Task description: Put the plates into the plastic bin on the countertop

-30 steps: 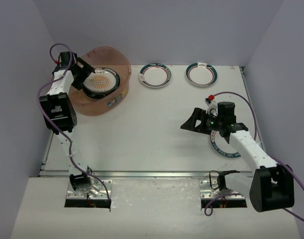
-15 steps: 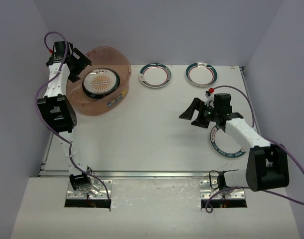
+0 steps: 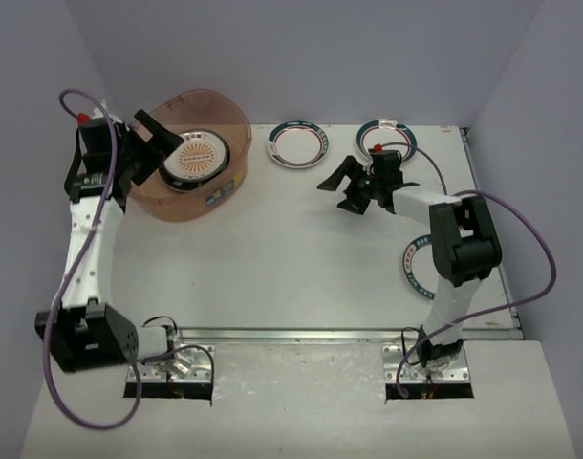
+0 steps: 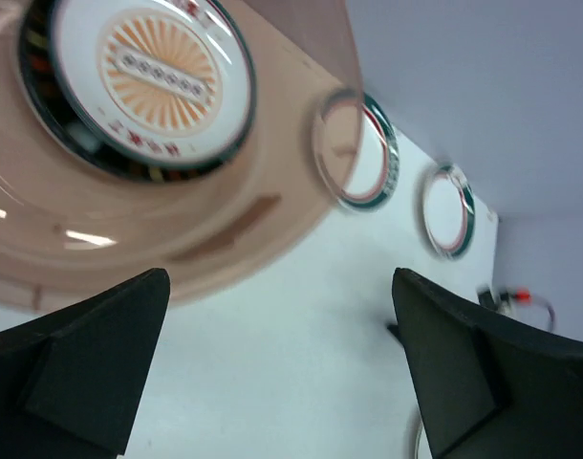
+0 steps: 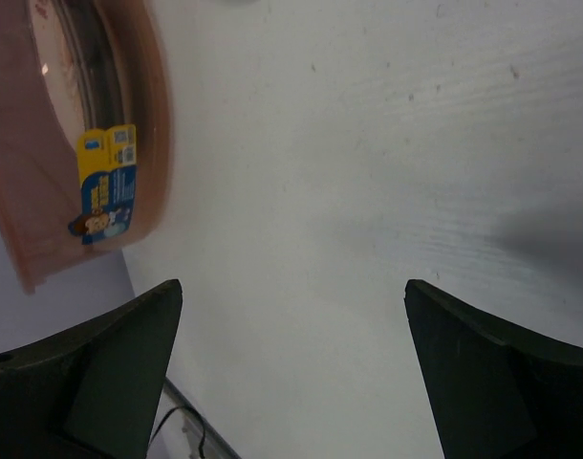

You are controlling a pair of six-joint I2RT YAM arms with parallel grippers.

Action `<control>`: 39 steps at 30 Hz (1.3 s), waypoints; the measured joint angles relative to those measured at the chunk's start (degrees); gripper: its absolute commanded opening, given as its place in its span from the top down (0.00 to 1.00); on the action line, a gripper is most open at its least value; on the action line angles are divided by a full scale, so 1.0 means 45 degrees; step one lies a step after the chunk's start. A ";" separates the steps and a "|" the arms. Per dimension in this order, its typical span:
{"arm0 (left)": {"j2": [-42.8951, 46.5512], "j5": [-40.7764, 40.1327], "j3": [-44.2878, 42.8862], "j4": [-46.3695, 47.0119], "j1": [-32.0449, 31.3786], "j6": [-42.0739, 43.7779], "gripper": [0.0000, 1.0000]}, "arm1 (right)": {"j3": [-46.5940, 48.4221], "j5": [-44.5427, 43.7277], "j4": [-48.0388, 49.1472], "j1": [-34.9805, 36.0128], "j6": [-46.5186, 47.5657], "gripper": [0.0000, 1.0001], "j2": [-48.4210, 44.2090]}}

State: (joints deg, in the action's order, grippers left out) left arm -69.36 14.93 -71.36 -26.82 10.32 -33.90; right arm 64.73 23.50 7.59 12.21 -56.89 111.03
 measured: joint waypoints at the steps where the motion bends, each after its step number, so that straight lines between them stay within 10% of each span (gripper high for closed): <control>1: 0.1219 0.0097 0.0939 0.0290 -0.0355 -0.0016 0.00 | 0.0356 -0.0311 0.0168 0.0102 -0.0270 0.02 0.0528; 7: 0.6325 0.0513 0.3954 0.1323 -0.1447 -0.0016 0.00 | 0.3020 -0.2020 0.0363 0.0436 -0.1470 0.11 0.3210; 15: 0.7353 0.1117 0.4713 0.0322 -0.1446 0.0285 0.00 | 0.7130 -0.3240 0.0100 0.0597 -0.3045 0.35 0.6096; 21: 0.7365 0.1257 0.4802 -0.1285 -0.1446 0.1070 0.00 | 1.2239 -0.3006 -0.1117 0.0579 -0.3835 0.86 0.9441; 23: 0.7309 0.1229 0.4684 -0.1634 -0.1446 0.1380 0.00 | 1.2090 -0.3023 -0.1182 0.0515 -0.4229 1.00 0.9505; 30: 0.7305 0.0873 0.4587 -0.2203 -0.1446 0.1985 0.00 | 0.9845 -0.2813 -0.0082 0.0398 -0.4154 1.00 0.8402; 39: 0.6448 0.2839 0.5494 -0.0404 -0.1469 0.1610 0.00 | 0.2328 -0.2960 -0.1642 0.0575 0.0309 1.00 0.0757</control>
State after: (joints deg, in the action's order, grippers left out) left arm -40.34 27.71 -46.64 -28.64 3.71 -26.66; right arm 75.21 10.18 0.20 14.79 -55.50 114.44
